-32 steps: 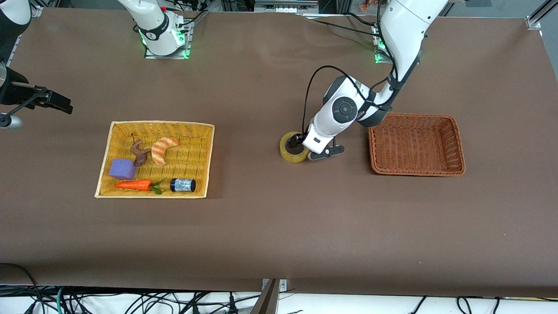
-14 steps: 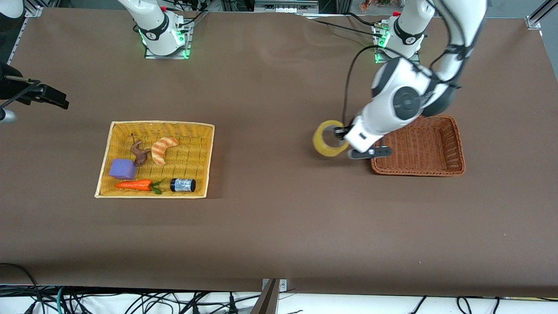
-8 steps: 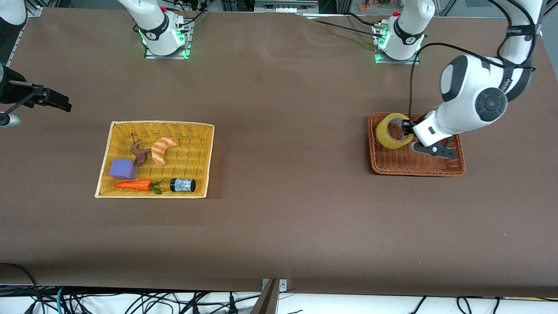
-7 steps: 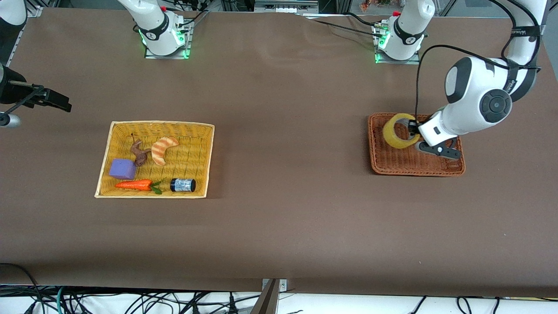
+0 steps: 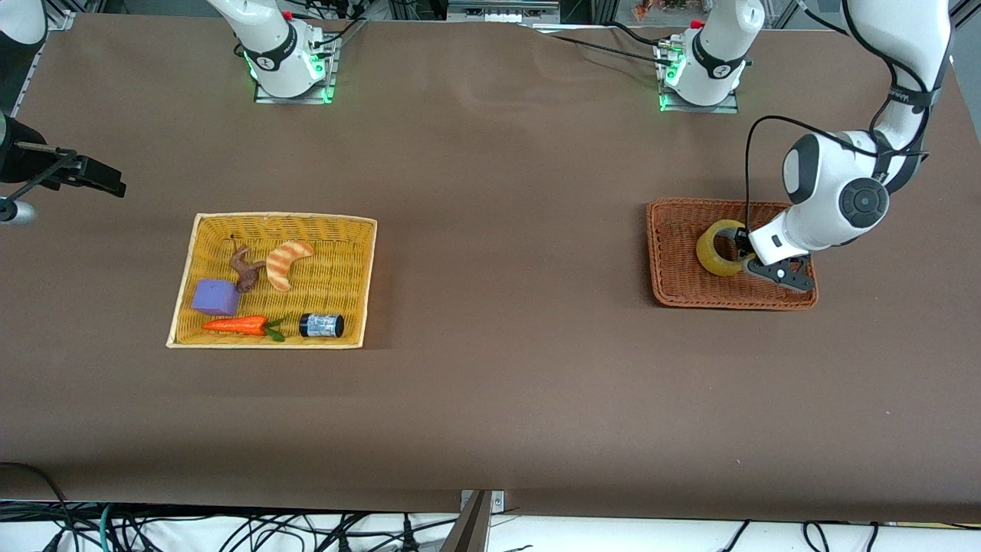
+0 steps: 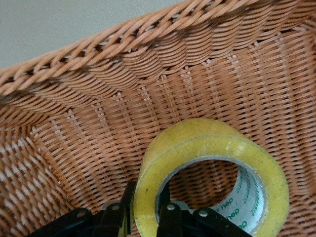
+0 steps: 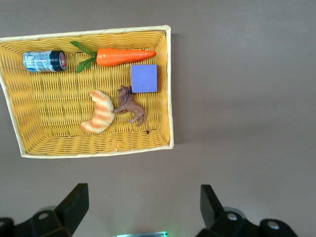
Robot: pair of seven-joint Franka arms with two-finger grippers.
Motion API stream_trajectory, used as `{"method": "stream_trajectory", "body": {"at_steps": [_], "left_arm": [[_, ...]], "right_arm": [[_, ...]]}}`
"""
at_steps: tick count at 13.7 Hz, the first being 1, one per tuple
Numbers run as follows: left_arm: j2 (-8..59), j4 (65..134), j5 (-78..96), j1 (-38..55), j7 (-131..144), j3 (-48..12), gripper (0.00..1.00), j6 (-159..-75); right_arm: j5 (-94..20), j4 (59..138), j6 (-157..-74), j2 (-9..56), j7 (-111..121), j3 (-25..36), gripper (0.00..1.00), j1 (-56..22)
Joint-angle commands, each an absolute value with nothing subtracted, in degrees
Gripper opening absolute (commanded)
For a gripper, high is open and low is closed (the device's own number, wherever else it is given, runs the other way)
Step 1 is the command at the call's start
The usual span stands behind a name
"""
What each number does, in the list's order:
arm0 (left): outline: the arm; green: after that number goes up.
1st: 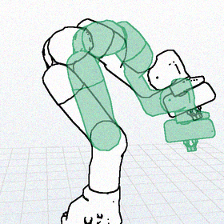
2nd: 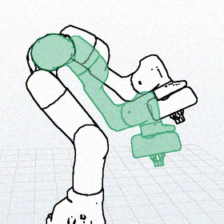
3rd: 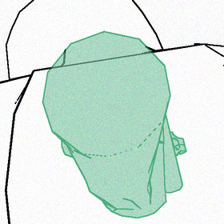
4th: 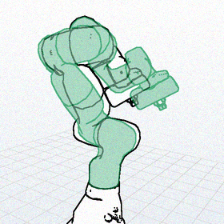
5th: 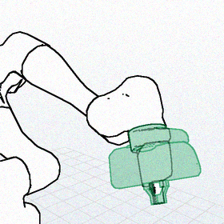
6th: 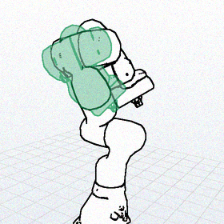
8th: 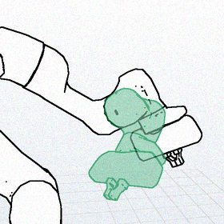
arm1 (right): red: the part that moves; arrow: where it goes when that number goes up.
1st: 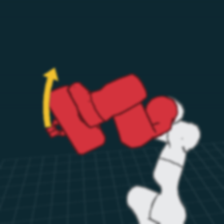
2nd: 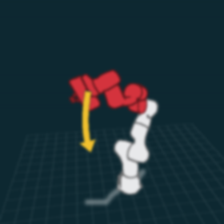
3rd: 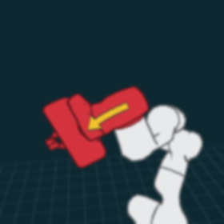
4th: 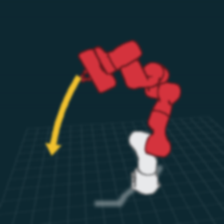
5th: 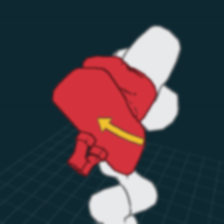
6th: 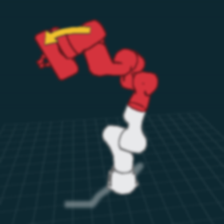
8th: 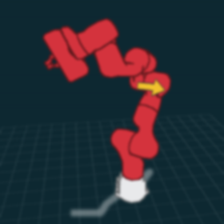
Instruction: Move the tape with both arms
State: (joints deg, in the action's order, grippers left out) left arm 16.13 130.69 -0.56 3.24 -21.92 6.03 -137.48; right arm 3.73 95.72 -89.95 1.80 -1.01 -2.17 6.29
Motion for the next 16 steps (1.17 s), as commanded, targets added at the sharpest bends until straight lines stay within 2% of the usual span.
{"method": "stream_trajectory", "body": {"at_steps": [1,3,4,6,10,12,14,16], "left_arm": [[15.2,130.3,-1.4,3.3,-23.1,5.9,0.99,-136.8],[14.0,130.6,-1.4,3.3,-22.4,5.9,1.00,-136.1],[11.0,131.2,-1.4,3.3,-22.4,5.9,1.00,-134.4],[1.4,131.5,-1.4,3.7,-22.4,5.9,1.00,-125.6],[-9.8,130.0,-1.1,4.5,-22.2,4.5,1.00,-121.9],[-10.3,121.4,1.0,4.6,-21.4,3.4,1.00,-113.8],[-6.8,109.0,1.2,4.7,-21.1,3.3,1.00,-103.4],[-2.4,99.9,1.1,5.4,-18.3,2.7,1.00,-96.7]], "right_arm": [[2.7,94.3,-89.6,2.3,0.3,-2.5,1.00,6.9],[2.7,94.3,-89.6,2.2,0.3,-2.4,1.00,6.9],[2.6,94.3,-89.6,2.3,0.3,-2.4,1.00,7.0],[2.6,94.3,-89.6,2.3,0.2,-2.4,1.00,7.0],[2.6,94.3,-89.7,2.3,0.2,-2.4,1.00,7.0],[2.6,94.3,-89.6,2.3,0.2,-2.4,1.00,7.0],[2.6,94.3,-89.7,2.3,0.2,-2.4,1.00,7.0],[2.6,94.3,-89.7,2.4,0.2,-2.4,1.00,7.0]]}}
